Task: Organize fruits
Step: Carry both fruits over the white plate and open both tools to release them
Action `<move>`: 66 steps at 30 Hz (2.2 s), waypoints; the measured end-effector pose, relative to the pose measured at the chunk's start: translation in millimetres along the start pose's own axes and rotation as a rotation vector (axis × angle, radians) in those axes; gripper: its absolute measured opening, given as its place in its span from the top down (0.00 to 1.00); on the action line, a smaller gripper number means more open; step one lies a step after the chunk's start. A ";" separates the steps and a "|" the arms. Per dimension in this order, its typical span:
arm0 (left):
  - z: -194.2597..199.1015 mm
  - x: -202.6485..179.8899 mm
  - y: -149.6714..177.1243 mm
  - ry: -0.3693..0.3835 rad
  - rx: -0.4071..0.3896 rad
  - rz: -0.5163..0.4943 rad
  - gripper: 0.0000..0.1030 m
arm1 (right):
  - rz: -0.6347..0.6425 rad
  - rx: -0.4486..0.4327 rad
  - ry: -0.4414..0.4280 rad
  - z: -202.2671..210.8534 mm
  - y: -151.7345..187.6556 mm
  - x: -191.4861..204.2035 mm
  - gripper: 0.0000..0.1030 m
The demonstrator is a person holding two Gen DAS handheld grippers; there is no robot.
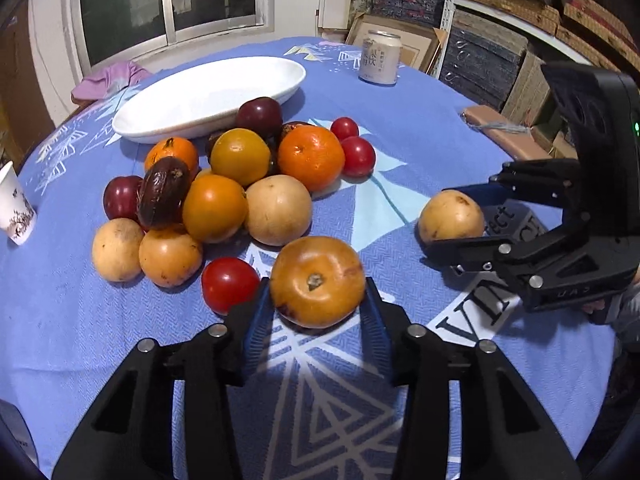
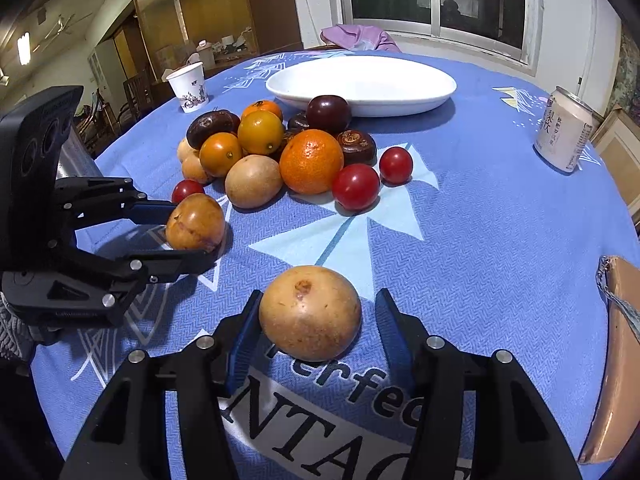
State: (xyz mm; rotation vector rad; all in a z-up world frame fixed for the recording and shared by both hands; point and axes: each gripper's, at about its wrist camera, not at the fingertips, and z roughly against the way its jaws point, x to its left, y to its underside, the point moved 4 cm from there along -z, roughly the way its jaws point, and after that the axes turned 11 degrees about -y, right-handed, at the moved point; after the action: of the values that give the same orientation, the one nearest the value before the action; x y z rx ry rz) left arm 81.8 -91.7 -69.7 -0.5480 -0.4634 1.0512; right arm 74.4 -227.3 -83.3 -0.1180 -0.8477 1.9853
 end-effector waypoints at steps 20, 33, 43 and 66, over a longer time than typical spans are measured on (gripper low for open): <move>28.0 73.4 -135.0 -0.184 -0.184 0.159 0.57 | -0.117 -0.285 0.054 38.7 -145.4 -28.8 0.55; -81.3 122.5 -153.1 -0.150 0.013 0.257 0.49 | -0.247 -0.167 0.063 -71.3 -187.4 -79.8 0.53; -54.5 133.7 -145.3 -0.158 -0.036 0.309 0.35 | -0.246 -0.274 0.023 -27.0 -182.6 -69.8 0.47; 43.0 72.3 -38.4 -0.377 -0.283 0.143 0.18 | -0.274 -0.453 0.039 52.9 -95.8 -45.8 0.17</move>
State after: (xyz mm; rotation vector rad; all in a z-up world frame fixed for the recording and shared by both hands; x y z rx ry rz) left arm 112.8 -32.9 -5.4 -0.6420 -0.9258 1.2402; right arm 148.2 -260.6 3.4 -0.2838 -1.2085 1.5084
